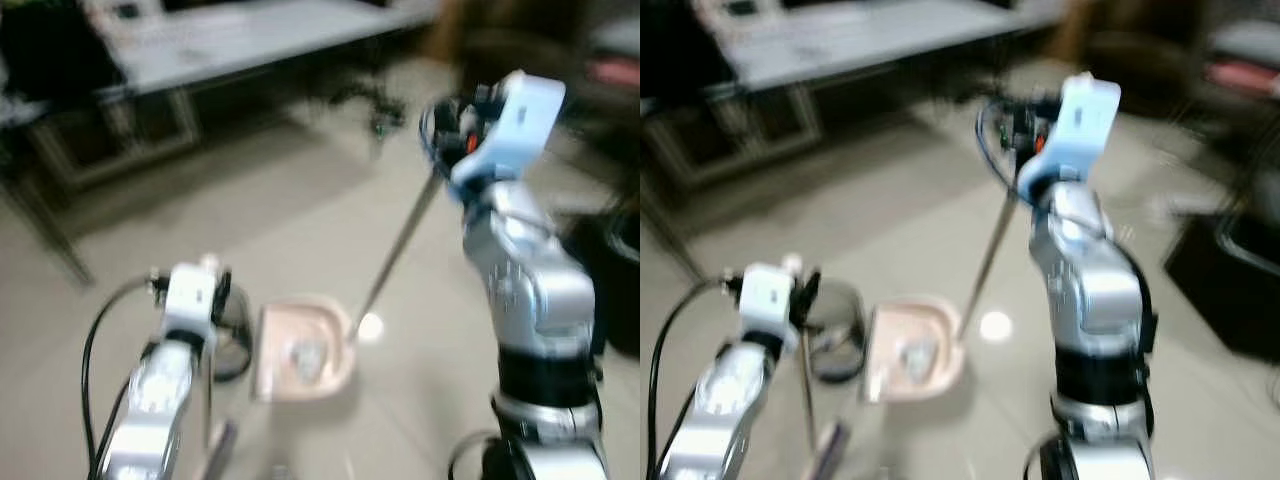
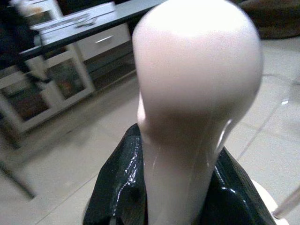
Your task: Sweep floor
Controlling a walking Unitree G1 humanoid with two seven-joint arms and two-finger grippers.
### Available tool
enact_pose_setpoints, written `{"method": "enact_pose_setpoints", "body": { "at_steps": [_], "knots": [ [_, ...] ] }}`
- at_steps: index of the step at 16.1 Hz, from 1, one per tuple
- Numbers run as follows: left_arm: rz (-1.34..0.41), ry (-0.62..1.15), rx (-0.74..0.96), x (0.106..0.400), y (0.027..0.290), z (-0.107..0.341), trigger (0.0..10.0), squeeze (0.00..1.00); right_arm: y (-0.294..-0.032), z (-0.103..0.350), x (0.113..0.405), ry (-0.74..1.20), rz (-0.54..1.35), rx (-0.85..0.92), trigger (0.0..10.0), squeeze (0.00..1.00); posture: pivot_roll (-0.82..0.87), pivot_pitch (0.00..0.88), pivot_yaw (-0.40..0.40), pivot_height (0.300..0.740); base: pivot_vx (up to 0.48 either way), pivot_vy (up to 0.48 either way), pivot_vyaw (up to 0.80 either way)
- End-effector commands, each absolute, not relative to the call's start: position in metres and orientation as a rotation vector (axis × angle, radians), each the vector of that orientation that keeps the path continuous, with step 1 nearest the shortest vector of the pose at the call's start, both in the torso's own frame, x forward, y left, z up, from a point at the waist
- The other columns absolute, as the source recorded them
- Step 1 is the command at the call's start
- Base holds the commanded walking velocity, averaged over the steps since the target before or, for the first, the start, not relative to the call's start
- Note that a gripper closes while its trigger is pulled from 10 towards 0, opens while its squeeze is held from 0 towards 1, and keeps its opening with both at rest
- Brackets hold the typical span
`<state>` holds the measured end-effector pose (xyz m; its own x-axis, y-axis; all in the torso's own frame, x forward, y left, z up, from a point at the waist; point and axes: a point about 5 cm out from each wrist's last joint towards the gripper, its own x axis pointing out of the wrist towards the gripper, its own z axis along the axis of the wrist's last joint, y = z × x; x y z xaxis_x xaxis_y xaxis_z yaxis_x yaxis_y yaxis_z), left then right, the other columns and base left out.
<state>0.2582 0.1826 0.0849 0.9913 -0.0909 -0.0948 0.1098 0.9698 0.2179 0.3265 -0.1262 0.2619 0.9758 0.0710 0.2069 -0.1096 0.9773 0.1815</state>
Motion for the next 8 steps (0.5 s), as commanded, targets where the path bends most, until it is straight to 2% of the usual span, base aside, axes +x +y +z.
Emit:
{"method": "enact_pose_setpoints", "body": {
  "at_steps": [1, 2, 6, 8],
  "knots": [
    [-0.106, 0.033, 0.248, 0.2589, 0.1805, 0.0947, 10.0, 0.0, -0.1273, 0.2764, 0.326, -0.245, 0.092, 0.225, 10.0, 0.0, -0.08, 0.0, 0.03, 0.74, 0.0, 0.0, 0.8],
    [-0.106, 0.023, 0.248, 0.2585, 0.1803, 0.097, 10.0, 0.0, -0.1268, 0.2789, 0.3267, -0.249, 0.094, 0.232, 10.0, 0.0, -0.08, 0.0, 0.03, 0.74, 0.0, 0.0, 0.8],
    [-0.117, 0.005, 0.258, 0.2588, 0.1764, 0.1007, 10.0, 0.0, -0.127, 0.2826, 0.3285, -0.255, 0.088, 0.256, 10.0, 0.0, -0.07, 0.0, 0.03, 0.74, 0.326, 0.0, 0.8],
    [-0.134, 0.0, 0.273, 0.2612, 0.1733, 0.1023, 10.0, 0.0, -0.1279, 0.2798, 0.3285, -0.257, 0.069, 0.249, 10.0, 0.0, -0.07, 0.0, 0.046, 0.74, 0.369, 0.0, 0.0]
  ]
}}
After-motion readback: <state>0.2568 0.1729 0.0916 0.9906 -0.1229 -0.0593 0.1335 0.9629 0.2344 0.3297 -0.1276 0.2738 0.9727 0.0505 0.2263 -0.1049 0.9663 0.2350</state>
